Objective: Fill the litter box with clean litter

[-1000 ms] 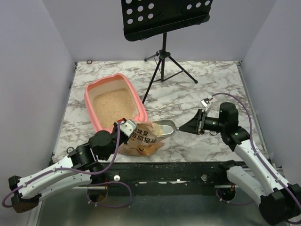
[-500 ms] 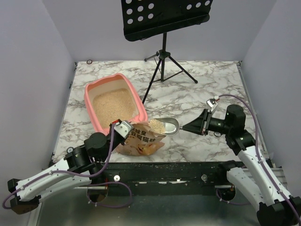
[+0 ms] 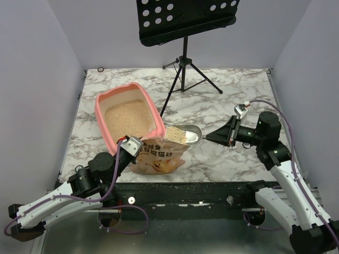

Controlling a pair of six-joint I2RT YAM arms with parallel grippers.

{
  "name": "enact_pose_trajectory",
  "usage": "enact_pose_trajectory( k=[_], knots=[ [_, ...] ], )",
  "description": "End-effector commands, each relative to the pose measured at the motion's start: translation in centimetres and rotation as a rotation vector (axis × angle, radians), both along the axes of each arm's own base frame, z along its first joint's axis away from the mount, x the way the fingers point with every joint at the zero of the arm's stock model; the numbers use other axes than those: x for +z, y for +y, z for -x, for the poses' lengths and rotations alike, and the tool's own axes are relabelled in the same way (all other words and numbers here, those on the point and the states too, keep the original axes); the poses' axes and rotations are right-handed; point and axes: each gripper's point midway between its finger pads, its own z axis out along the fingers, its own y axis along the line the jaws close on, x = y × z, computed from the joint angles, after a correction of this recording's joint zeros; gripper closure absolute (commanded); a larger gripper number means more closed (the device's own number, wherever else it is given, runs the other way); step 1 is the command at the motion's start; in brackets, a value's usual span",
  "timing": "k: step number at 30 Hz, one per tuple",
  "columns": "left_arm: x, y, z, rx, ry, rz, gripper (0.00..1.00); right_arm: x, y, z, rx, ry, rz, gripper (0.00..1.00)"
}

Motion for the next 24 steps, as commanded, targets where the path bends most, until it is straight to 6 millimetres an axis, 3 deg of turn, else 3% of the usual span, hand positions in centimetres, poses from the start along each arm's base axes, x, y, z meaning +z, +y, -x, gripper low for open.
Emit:
enact_pose_trajectory(
  k=[1, 8, 13, 18, 24],
  knots=[
    [5.7, 1.7, -0.6, 0.083, -0.109, 0.2, 1.0, 2.8, 0.2, -1.6, -0.026, -0.042, -0.02, 0.99],
    [5.9, 1.7, -0.6, 0.08, -0.11, 0.207, 1.0, 3.5, 1.1, -5.6, -0.052, -0.026, -0.061, 0.99],
    [5.8, 1.3, -0.6, 0.064, -0.105, 0.203, 1.0, 4.5, 2.9, -8.8, -0.028, -0.056, -0.069, 0.99],
    [5.6, 0.9, -0.7, 0.058, -0.094, 0.192, 1.0, 5.2, 6.5, -11.4, 0.041, -0.097, -0.053, 0.99],
    [5.6, 1.0, -0.9, 0.064, -0.094, 0.19, 1.0, 3.9, 11.4, -14.8, 0.105, -0.121, -0.006, 0.99]
  ],
)
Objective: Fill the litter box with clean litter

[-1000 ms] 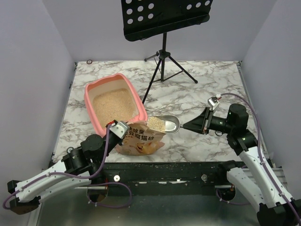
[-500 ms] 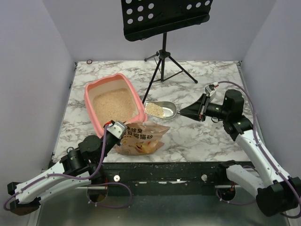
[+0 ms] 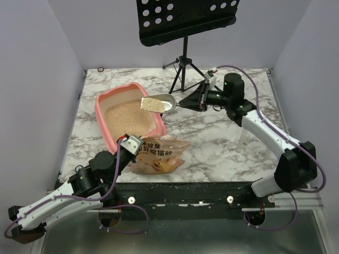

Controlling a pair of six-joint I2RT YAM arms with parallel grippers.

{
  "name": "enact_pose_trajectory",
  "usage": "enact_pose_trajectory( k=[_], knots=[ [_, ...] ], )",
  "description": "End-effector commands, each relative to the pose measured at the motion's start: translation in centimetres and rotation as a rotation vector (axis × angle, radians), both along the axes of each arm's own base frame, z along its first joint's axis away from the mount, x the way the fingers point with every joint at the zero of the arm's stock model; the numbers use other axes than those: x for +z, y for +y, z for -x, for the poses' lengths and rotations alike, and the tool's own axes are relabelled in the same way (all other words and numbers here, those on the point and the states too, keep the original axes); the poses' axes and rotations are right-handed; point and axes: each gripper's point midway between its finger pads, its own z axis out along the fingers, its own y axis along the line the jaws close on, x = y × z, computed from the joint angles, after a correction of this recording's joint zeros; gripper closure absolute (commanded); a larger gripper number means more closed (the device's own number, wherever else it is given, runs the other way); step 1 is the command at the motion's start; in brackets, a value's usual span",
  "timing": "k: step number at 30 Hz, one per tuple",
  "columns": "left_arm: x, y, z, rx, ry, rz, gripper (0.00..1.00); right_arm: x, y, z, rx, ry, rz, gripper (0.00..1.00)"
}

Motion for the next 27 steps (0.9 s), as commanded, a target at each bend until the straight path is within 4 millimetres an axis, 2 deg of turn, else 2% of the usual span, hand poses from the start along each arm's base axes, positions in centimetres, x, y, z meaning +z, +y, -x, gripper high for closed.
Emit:
enact_pose_trajectory(
  k=[1, 5, 10, 11, 16, 20, 24, 27],
  knots=[
    [5.9, 0.7, -0.4, 0.038, -0.107, 0.195, 1.0, 0.4, 3.3, -2.7, 0.016, -0.117, 0.034, 0.99],
    [5.3, 0.5, -0.8, 0.047, -0.084, 0.167, 1.0, -3.1, 5.9, -5.1, 0.028, -0.135, 0.154, 0.99],
    [5.2, 0.5, -1.0, 0.056, -0.069, 0.17, 1.0, -7.2, 9.6, -6.7, 0.073, -0.181, 0.272, 0.99],
    [5.2, 0.6, -1.0, 0.059, -0.071, 0.174, 1.0, -8.3, 10.2, -6.8, 0.082, -0.195, 0.321, 0.99],
    [4.9, 0.5, -1.2, 0.067, -0.059, 0.16, 1.0, -11.1, 13.2, -7.0, 0.154, -0.351, 0.536, 0.99],
    [4.9, 0.5, -1.2, 0.073, -0.056, 0.16, 1.0, -12.6, 14.8, -6.5, 0.226, -0.458, 0.657, 0.99],
    [4.9, 0.6, -1.3, 0.078, -0.055, 0.158, 1.0, -13.0, 15.4, -6.2, 0.272, -0.602, 0.758, 0.99],
    [4.9, 0.6, -1.3, 0.079, -0.052, 0.158, 1.0, -13.0, 15.3, -7.0, 0.26, -0.732, 0.865, 0.99]
  ],
)
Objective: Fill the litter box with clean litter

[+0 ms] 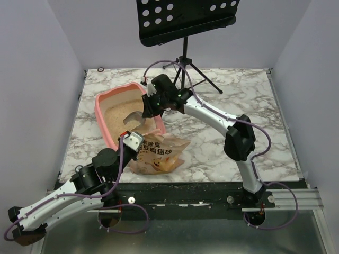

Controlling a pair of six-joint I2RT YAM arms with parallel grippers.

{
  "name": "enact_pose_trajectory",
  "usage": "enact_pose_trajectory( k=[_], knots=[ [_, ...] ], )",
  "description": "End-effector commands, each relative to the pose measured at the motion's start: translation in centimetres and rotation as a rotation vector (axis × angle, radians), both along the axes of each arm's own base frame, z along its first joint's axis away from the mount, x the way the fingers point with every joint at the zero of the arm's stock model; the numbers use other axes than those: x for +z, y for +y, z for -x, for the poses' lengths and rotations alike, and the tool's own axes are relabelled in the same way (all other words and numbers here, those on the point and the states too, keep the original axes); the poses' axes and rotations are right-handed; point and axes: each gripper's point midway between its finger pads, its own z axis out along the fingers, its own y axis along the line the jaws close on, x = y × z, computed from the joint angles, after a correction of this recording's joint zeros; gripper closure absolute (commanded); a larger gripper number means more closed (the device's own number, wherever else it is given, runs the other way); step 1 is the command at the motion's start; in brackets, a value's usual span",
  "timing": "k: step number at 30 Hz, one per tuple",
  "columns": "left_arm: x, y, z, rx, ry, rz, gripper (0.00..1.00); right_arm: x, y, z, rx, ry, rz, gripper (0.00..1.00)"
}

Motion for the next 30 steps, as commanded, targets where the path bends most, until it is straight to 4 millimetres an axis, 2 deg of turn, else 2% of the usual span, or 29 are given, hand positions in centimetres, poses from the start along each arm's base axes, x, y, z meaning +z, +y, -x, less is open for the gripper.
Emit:
enact_pose_trajectory(
  k=[1, 4, 6, 11, 18, 20, 24, 27, 30],
  knots=[
    [5.3, 0.8, -0.4, 0.05, -0.083, 0.155, 1.0, 0.3, -1.0, -1.9, 0.04, -0.277, 0.176, 0.99],
    [5.2, 1.2, -0.6, 0.073, -0.075, 0.156, 1.0, 2.2, -0.8, -2.4, 0.041, -0.516, 0.235, 0.99],
    [5.2, 1.3, -0.6, 0.08, -0.072, 0.159, 1.0, 3.6, -0.5, -2.1, 0.061, -0.588, 0.243, 0.99],
    [5.5, 1.5, -0.6, 0.086, -0.07, 0.17, 1.0, 8.6, -0.2, -1.5, 0.052, -0.675, 0.163, 0.99],
    [5.8, 1.7, -0.6, 0.086, -0.078, 0.177, 1.0, 14.8, -2.3, 0.4, -0.018, -0.688, 0.044, 0.99],
    [6.1, 1.6, -0.6, 0.084, -0.086, 0.181, 1.0, 16.1, -3.8, 0.6, -0.075, -0.69, 0.041, 0.99],
    [7.0, 1.0, -0.8, 0.069, -0.089, 0.193, 1.0, 18.3, -8.3, 1.1, -0.209, -0.705, 0.053, 0.99],
    [7.7, 0.2, -0.9, 0.052, -0.082, 0.2, 1.0, 18.6, -12.4, 1.7, -0.304, -0.669, 0.044, 0.99],
    [8.7, -0.3, -1.0, 0.039, -0.082, 0.228, 1.0, 17.9, -16.7, 1.9, -0.413, -0.609, 0.021, 0.99]
  ],
)
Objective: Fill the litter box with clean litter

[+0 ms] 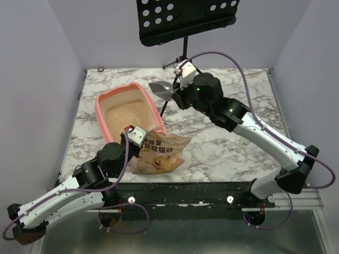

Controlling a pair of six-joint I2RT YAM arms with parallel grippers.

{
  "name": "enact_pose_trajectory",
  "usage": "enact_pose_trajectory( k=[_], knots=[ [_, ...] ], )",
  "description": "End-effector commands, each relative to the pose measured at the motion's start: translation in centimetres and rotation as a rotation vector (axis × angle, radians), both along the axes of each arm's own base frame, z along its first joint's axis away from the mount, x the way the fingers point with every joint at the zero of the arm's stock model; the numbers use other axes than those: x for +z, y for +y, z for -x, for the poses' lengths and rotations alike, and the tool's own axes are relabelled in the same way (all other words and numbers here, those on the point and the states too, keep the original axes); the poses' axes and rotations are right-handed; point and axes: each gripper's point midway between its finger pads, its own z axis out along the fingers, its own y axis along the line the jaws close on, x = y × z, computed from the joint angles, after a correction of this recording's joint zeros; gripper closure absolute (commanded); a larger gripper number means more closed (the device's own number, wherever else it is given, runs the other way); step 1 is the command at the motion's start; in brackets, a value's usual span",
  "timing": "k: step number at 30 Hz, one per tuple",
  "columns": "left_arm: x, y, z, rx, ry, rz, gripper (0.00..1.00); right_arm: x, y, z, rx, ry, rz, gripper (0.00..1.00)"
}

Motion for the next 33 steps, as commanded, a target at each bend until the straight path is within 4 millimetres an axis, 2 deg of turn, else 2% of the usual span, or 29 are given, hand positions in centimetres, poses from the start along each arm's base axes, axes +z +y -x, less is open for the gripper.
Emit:
enact_pose_trajectory(
  k=[1, 5, 7, 12, 19, 23, 27, 28, 33],
  knots=[
    [8.6, -0.2, -0.5, 0.019, -0.135, 0.249, 1.0, -0.2, -7.1, -0.7, -0.214, 0.051, -0.109, 0.99],
    [9.9, -1.2, -0.9, 0.009, -0.145, 0.282, 1.0, -1.4, -13.3, -0.6, -0.341, 0.085, -0.191, 0.99],
    [10.1, -2.5, -1.3, -0.012, -0.14, 0.28, 1.0, -2.1, -16.9, -1.0, -0.439, 0.084, -0.225, 0.99],
    [12.6, -6.8, -2.4, -0.102, -0.144, 0.315, 1.0, -6.6, -22.0, -1.7, -0.631, 0.152, -0.282, 0.99],
    [17.3, -12.1, -4.4, -0.189, -0.219, 0.309, 1.0, -15.5, -26.2, -3.6, -0.831, 0.266, -0.333, 0.99],
    [19.1, -15.2, -4.7, -0.275, -0.233, 0.331, 1.0, -18.4, -27.4, -4.7, -0.931, 0.26, -0.331, 0.99],
    [17.7, -17.4, -5.2, -0.311, -0.197, 0.332, 1.0, -20.9, -28.8, -5.1, -1.014, 0.26, -0.286, 0.99],
    [17.2, -17.7, -5.3, -0.317, -0.187, 0.332, 1.0, -20.7, -29.1, -5.6, -1.03, 0.234, -0.296, 1.0],
    [14.3, -18.3, -5.1, -0.329, -0.105, 0.346, 1.0, -23.7, -30.5, -5.8, -1.104, 0.281, -0.262, 0.99]
  ],
)
